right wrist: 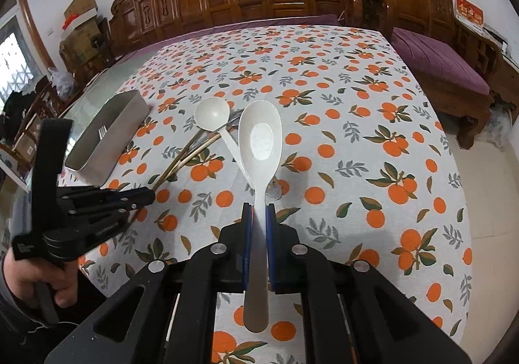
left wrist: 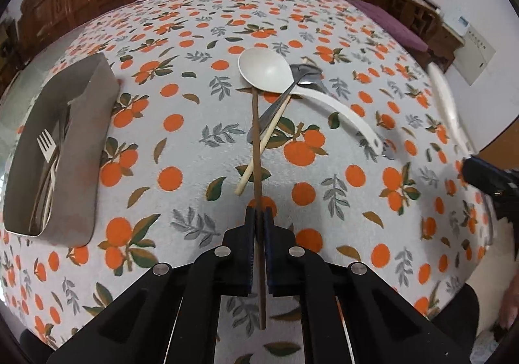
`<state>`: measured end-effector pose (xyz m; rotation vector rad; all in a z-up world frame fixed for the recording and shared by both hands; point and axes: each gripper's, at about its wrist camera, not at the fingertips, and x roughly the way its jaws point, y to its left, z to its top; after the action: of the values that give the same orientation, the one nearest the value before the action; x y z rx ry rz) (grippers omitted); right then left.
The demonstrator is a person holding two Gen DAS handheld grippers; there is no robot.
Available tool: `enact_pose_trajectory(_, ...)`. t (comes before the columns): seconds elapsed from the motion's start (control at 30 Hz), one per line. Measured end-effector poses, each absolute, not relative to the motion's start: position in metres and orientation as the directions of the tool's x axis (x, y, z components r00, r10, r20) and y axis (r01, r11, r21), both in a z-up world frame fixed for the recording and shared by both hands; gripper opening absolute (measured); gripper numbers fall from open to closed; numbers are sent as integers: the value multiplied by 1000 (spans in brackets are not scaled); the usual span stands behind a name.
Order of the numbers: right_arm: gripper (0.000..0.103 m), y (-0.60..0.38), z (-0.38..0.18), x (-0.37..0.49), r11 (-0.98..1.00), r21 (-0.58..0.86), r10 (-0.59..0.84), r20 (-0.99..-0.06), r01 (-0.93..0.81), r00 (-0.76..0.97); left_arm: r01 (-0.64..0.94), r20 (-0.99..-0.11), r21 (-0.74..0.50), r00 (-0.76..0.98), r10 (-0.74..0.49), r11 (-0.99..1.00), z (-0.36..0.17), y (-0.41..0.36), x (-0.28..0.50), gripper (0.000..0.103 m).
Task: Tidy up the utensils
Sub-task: 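Lower the chopstick into the tray and open the left gripper while the right carries the spoon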
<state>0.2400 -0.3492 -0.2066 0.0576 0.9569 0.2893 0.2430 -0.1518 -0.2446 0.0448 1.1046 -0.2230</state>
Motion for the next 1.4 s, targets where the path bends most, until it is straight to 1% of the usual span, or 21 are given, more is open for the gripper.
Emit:
enact_pose_trajectory(0.47, 10, -317, -204, 232, 949, 143, 280, -797, -283, 536, 225, -853, -73, 491, -177, 972, -203, -112, 224, 4)
enact_pose_trajectory(0.97, 10, -273, -201, 226, 926, 140, 319, -785, -350, 531, 231, -826, -69, 532, -186, 971, -186, -57, 225, 4)
enact_pose_trajectory(1.27, 10, -229, -195, 230, 904, 117, 338, -783, -411, 521, 218, -802, -13, 580, -140, 976, -167, -12, 229, 4)
enact_pose_trajectory(1.4, 10, -209, -191, 237, 896, 110, 345, -781, -430, 520, 190, -800, -10, 588, -122, 982, -161, 15, 239, 4)
